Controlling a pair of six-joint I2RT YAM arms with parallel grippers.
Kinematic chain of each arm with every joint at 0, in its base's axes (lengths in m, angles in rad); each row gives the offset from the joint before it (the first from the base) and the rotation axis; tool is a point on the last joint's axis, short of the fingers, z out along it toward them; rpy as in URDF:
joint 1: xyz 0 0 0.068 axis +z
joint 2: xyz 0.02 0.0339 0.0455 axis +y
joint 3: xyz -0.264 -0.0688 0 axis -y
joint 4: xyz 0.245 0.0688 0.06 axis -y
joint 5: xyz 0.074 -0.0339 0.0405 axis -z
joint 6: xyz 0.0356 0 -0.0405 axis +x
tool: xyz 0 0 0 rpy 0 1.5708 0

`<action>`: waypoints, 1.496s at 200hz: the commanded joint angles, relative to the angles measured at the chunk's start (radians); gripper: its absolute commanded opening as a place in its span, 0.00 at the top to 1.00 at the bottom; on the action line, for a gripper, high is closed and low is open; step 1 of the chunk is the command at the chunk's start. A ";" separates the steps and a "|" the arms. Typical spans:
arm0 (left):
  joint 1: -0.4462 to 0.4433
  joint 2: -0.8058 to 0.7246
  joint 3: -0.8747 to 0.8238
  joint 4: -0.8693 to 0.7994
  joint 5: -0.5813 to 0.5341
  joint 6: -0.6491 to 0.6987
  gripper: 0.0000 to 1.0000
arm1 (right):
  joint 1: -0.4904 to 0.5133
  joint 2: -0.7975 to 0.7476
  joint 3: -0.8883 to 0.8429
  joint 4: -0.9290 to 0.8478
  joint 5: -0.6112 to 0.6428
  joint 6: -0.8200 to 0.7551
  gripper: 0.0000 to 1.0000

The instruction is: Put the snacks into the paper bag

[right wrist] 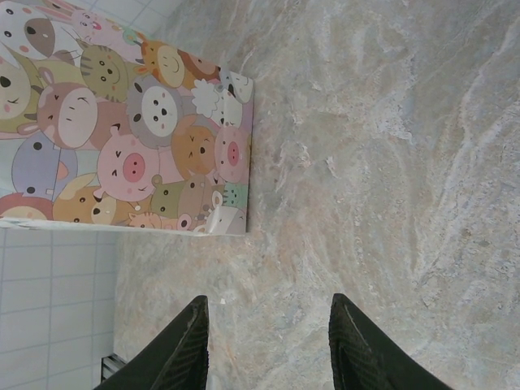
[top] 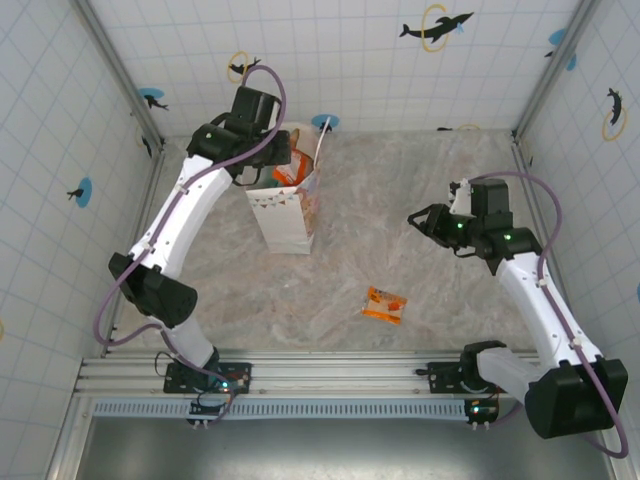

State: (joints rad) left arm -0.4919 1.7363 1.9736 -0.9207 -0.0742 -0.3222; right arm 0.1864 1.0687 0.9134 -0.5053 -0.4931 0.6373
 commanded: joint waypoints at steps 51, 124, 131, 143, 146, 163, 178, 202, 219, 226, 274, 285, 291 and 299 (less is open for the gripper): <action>0.029 0.083 -0.034 0.035 0.063 0.042 0.78 | 0.013 0.015 -0.017 0.025 0.008 -0.005 0.59; 0.030 0.155 -0.121 -0.028 -0.204 0.110 0.77 | 0.013 0.017 -0.043 0.035 0.010 -0.010 0.59; 0.030 0.159 -0.109 -0.036 -0.215 0.113 0.76 | 0.013 0.018 -0.043 0.034 0.008 -0.010 0.59; 0.030 0.158 -0.080 -0.041 -0.216 0.116 0.75 | 0.013 0.018 -0.041 0.035 0.010 -0.010 0.59; 0.030 0.156 -0.072 -0.041 -0.213 0.116 0.74 | 0.014 0.019 -0.039 0.036 0.010 -0.010 0.59; 0.030 0.133 -0.038 -0.013 -0.171 0.115 0.71 | 0.012 0.021 -0.031 0.037 0.011 -0.010 0.59; 0.030 0.084 -0.052 0.052 -0.097 0.108 0.70 | 0.015 0.022 -0.025 0.039 0.013 -0.010 0.59; 0.030 0.014 -0.100 0.144 -0.001 0.089 0.69 | 0.017 0.020 -0.028 0.048 0.017 -0.002 0.59; 0.030 -0.008 -0.096 0.155 0.048 0.080 0.69 | 0.025 0.016 -0.036 0.060 0.017 0.010 0.59; 0.030 -0.017 -0.096 0.159 0.072 0.077 0.69 | 0.030 0.015 -0.039 0.059 0.020 0.012 0.59; 0.030 -0.111 -0.165 0.192 0.172 0.061 0.67 | 0.087 0.023 -0.038 0.000 0.078 0.004 0.58; 0.030 -0.133 -0.192 0.191 0.186 0.061 0.67 | 0.109 0.025 -0.039 -0.026 0.100 0.002 0.58; 0.030 -0.145 -0.212 0.192 0.201 0.061 0.67 | 0.122 0.025 -0.043 -0.042 0.134 0.005 0.57; 0.030 -0.163 -0.244 0.195 0.222 0.061 0.67 | 0.147 0.023 -0.049 -0.063 0.167 0.010 0.57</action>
State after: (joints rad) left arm -0.4702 1.6226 1.7981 -0.7380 0.0711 -0.2436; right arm 0.2829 1.0847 0.8814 -0.4995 -0.4240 0.6430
